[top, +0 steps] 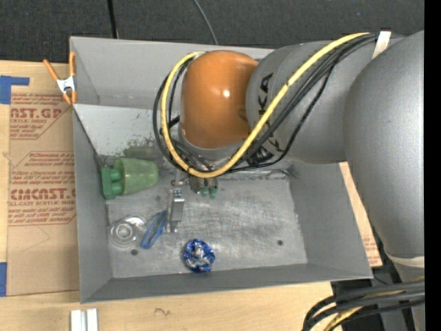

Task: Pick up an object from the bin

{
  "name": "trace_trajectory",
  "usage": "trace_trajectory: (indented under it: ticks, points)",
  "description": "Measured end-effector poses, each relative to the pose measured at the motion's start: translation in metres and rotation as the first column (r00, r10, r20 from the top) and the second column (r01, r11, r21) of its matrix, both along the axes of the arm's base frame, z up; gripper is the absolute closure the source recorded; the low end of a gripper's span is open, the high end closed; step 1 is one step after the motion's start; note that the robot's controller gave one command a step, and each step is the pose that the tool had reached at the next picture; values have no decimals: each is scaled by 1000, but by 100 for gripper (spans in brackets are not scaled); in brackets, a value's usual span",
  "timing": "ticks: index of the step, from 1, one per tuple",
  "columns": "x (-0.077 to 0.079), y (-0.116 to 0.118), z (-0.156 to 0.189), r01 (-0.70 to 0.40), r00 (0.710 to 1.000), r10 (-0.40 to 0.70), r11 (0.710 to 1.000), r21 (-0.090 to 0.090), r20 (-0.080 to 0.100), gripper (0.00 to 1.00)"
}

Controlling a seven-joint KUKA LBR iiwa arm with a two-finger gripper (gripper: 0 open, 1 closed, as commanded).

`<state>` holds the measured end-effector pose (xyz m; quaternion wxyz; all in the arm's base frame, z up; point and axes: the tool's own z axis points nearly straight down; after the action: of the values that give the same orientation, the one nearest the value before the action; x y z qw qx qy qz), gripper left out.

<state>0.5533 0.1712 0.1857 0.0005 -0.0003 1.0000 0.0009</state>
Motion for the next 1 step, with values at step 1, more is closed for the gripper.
trace_trajectory:
  ticks: [1]
  points:
    - [-34, 46, 25, -172, 985, 172, 985, 0, 2, 0]
